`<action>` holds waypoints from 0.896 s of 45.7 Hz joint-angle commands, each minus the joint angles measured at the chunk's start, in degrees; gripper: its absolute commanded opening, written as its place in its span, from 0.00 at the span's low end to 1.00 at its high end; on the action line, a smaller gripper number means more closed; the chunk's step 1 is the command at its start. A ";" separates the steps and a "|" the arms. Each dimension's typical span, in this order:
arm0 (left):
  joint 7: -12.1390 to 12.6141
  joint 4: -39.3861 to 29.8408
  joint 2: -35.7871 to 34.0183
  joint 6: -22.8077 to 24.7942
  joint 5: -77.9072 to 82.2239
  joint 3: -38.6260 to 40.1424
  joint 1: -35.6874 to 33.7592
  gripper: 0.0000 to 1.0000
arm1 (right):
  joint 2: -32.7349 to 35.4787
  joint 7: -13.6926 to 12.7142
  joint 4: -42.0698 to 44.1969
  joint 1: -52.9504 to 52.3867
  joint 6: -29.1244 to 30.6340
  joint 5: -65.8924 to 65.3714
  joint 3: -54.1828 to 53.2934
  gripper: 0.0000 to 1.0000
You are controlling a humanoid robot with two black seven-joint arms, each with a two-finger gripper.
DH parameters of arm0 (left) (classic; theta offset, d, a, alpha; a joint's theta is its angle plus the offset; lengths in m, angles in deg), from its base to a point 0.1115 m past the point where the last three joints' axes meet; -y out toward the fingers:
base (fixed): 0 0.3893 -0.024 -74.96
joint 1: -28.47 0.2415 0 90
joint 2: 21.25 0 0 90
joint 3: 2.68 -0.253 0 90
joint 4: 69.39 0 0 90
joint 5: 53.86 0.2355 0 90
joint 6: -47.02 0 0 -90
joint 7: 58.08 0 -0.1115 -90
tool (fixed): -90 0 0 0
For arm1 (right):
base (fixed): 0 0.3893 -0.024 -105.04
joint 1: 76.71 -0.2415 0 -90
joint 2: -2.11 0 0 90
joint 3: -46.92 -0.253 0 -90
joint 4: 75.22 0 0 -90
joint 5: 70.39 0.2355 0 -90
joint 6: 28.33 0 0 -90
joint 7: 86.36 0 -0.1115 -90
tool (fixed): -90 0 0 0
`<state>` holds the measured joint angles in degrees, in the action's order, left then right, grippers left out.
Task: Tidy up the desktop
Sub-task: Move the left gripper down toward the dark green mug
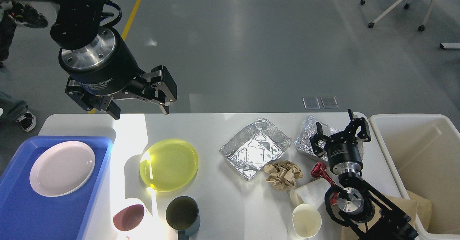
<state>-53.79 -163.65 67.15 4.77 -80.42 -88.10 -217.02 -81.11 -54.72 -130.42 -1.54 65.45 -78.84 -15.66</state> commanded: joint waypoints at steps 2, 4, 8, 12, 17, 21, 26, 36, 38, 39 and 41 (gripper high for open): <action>2.92 -2.33 1.69 -0.20 -3.93 -0.88 -2.10 0.90 | -0.01 0.00 0.00 0.07 0.00 0.01 0.00 1.00; 2.75 -1.90 1.69 -0.03 -3.76 -0.88 -2.10 0.97 | -0.01 0.00 0.00 0.07 0.00 0.01 0.00 1.00; 2.39 -0.93 1.51 0.59 -3.58 -0.80 -1.31 0.97 | -0.01 0.00 0.00 -0.02 0.00 0.01 0.00 1.00; 2.92 -0.57 1.34 0.15 -3.49 -0.97 0.18 0.97 | -0.01 0.00 0.00 -0.02 0.00 0.01 0.00 1.00; 2.57 -0.40 1.16 0.32 -3.49 -1.23 1.59 0.97 | -0.01 0.00 0.00 0.07 0.00 0.10 0.00 1.00; 2.66 -0.31 0.55 0.68 -3.49 -0.71 3.43 0.97 | 0.08 0.00 0.00 0.07 0.00 0.01 0.00 1.00; 3.36 -0.22 0.28 -0.02 -3.32 1.05 8.17 0.97 | -0.01 0.00 0.00 0.07 0.00 0.01 0.00 1.00; 3.36 -0.13 -0.86 -3.62 2.39 1.58 17.05 0.96 | -0.01 0.00 0.00 0.07 0.00 0.01 0.00 1.00; 3.36 -0.05 -1.91 -5.20 3.71 1.58 19.34 0.96 | -0.01 0.00 0.00 0.07 0.00 0.01 0.00 1.00; 3.27 -0.05 -2.35 -6.17 4.41 1.58 20.39 0.95 | -0.01 0.00 0.00 -0.02 0.00 0.01 0.00 1.00; 3.01 -0.05 -3.05 -8.36 5.82 1.66 22.67 0.94 | -0.01 0.00 0.00 -0.02 0.00 0.01 0.00 1.00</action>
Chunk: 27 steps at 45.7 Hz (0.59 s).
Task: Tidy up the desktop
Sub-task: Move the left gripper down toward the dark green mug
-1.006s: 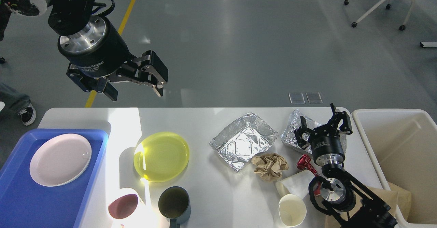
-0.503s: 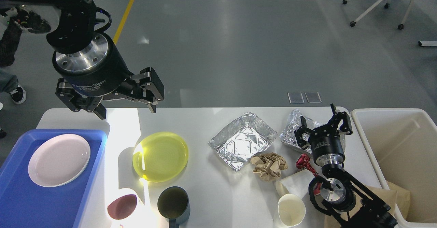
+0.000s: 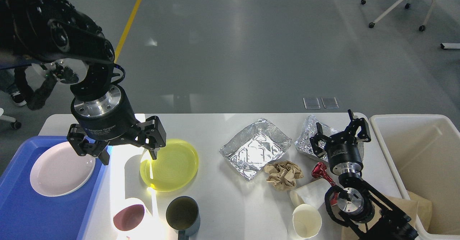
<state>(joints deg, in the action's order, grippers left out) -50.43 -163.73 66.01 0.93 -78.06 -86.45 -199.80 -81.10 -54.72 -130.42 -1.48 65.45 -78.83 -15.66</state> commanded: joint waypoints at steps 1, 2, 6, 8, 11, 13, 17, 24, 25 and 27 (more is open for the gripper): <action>-0.53 0.12 -2.27 -5.76 4.07 0.10 6.78 0.94 | -0.01 0.00 0.00 0.00 0.00 0.01 0.00 1.00; -0.53 0.12 -2.71 -6.81 4.77 0.19 8.01 0.94 | 0.07 0.00 0.00 0.00 0.00 0.01 0.00 1.00; -0.62 0.91 -4.64 -10.95 7.76 1.33 12.93 0.94 | 0.08 0.00 0.00 0.00 0.00 0.01 0.00 1.00; -0.62 1.44 -5.87 -12.62 9.69 1.77 15.56 0.94 | 0.07 0.00 0.00 -0.08 0.00 0.01 0.00 1.00; -0.79 2.32 -7.63 -15.51 13.03 2.82 19.78 0.93 | -0.01 0.00 0.00 -0.08 0.00 0.01 0.00 1.00; -0.88 2.93 -8.25 -17.80 14.62 4.23 21.90 0.93 | -0.01 0.00 0.00 0.00 0.00 0.01 0.00 1.00; -0.97 4.34 -8.51 -21.23 15.59 6.69 25.32 0.92 | 0.07 0.00 0.00 0.00 0.00 0.01 0.00 1.00; -0.97 8.29 -7.90 -23.61 15.85 8.19 31.48 0.92 | -0.01 0.00 0.00 -0.08 0.00 0.01 0.00 1.00; -0.97 8.64 -7.90 -23.78 15.85 8.10 32.27 0.92 | -0.01 0.00 0.00 -0.08 0.00 0.01 0.00 1.00; -0.97 9.17 -7.98 -24.14 16.12 8.10 33.76 0.92 | -0.01 0.00 0.00 0.00 0.00 0.01 0.00 1.00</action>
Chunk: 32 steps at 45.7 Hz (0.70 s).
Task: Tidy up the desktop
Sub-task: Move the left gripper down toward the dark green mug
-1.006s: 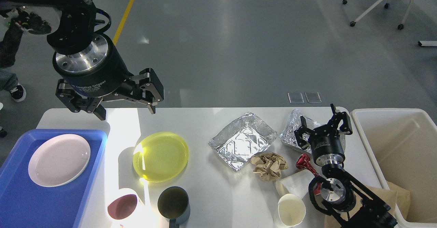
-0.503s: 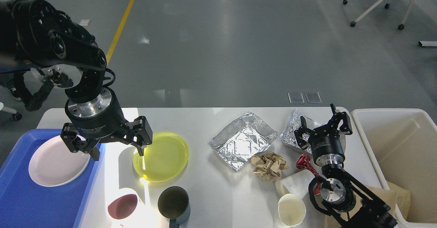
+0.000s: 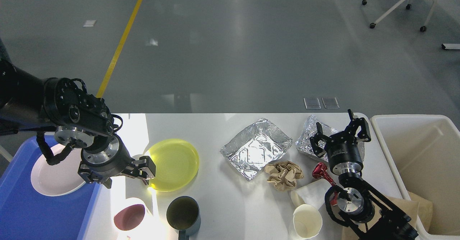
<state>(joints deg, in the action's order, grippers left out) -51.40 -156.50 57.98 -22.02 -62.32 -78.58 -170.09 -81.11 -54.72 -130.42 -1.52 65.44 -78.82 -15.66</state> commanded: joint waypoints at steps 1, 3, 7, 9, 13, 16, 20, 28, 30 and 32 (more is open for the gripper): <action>0.00 2.20 -0.04 -1.36 0.72 0.23 4.76 0.92 | 0.08 0.00 0.00 -0.04 0.00 -0.01 0.00 1.00; 0.00 2.55 -0.04 -1.88 2.21 0.31 5.90 0.92 | -0.01 0.00 0.00 -0.04 0.00 -0.01 0.00 1.00; 0.00 2.64 -0.83 -2.85 5.55 0.75 6.79 0.92 | 0.08 0.00 -0.09 -0.04 0.00 0.08 0.00 1.00; 0.00 2.73 -1.10 -3.03 6.52 1.19 6.88 0.90 | 0.08 0.00 -0.09 0.05 0.00 -0.01 0.00 1.00; -0.09 4.05 -1.01 -3.12 6.79 2.68 6.79 0.90 | 0.08 0.00 -0.09 0.05 0.00 -0.01 0.00 1.00; -0.09 4.58 -0.57 -3.12 6.79 4.96 6.70 0.90 | -0.01 0.00 -0.09 -0.04 0.00 -0.01 0.00 1.00; 0.09 4.84 0.22 -3.29 7.32 8.04 6.44 0.90 | -0.01 0.00 0.00 0.05 0.00 -0.01 0.00 1.00; 0.44 4.93 3.73 -3.21 18.11 11.91 6.87 0.90 | -0.01 0.00 0.00 0.05 0.00 -0.01 0.00 1.00; 0.52 4.93 4.96 -3.21 20.84 12.70 7.49 0.90 | -0.01 0.00 0.00 -0.04 0.00 -0.01 0.00 1.00; 0.53 4.93 5.93 -2.94 23.13 13.14 8.10 0.90 | -0.01 0.00 0.00 0.05 0.00 -0.01 0.00 1.00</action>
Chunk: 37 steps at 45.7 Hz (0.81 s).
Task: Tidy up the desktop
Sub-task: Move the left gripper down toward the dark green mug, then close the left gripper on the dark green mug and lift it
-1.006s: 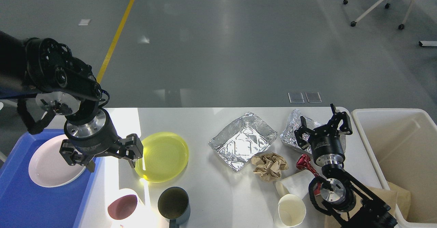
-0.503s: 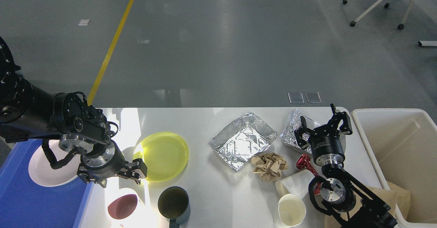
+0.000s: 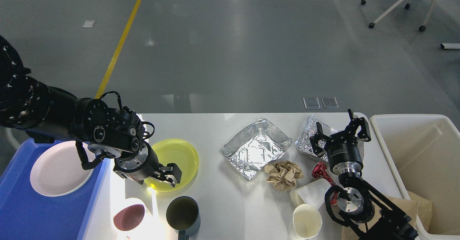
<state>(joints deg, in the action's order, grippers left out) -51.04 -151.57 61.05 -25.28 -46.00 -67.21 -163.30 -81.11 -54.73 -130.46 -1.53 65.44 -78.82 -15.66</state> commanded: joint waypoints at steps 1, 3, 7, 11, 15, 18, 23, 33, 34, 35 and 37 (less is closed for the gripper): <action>0.17 0.01 3.12 0.50 7.87 1.87 1.58 0.90 | -0.01 0.00 0.04 -0.03 0.00 -0.01 0.00 1.00; 0.17 -0.08 3.56 0.67 10.15 1.87 1.84 0.90 | -0.01 0.00 0.04 -0.03 0.00 -0.01 0.00 1.00; 0.17 -0.08 4.18 0.59 13.67 1.95 2.63 0.90 | -0.01 0.00 0.04 -0.03 0.00 -0.01 0.00 1.00; 0.17 0.01 4.53 0.06 14.82 1.95 3.07 0.90 | -0.01 0.00 0.04 -0.03 0.00 -0.01 0.00 1.00; 0.26 1.58 5.06 -0.03 15.08 1.87 4.65 0.90 | -0.01 0.00 0.04 -0.03 0.00 -0.01 0.00 1.00; 0.35 3.43 6.46 -0.03 15.08 1.87 6.41 0.90 | -0.01 0.00 0.04 -0.03 0.00 -0.01 0.00 1.00; 0.26 4.49 7.87 0.06 15.00 1.95 8.17 0.86 | -0.01 0.00 0.04 0.06 0.00 -0.01 0.00 1.00; 0.52 4.58 7.96 0.41 13.86 1.87 8.87 0.41 | -0.01 0.00 0.04 -0.03 0.00 -0.01 0.00 1.00; 0.52 4.75 7.96 0.32 13.77 1.87 8.96 0.38 | -0.01 0.00 0.04 -0.03 0.00 -0.01 0.00 1.00; 0.61 5.10 7.96 0.32 13.51 1.78 9.13 0.36 | -0.01 0.00 0.04 -0.03 0.00 -0.01 0.00 1.00; 0.96 6.15 7.87 0.67 12.80 1.87 9.84 0.33 | -0.01 0.00 0.04 -0.03 0.00 -0.01 0.00 1.00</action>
<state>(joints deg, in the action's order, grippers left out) -50.58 -146.94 69.01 -24.96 -31.98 -65.31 -154.42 -81.12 -54.72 -130.41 -1.54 65.44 -78.82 -15.66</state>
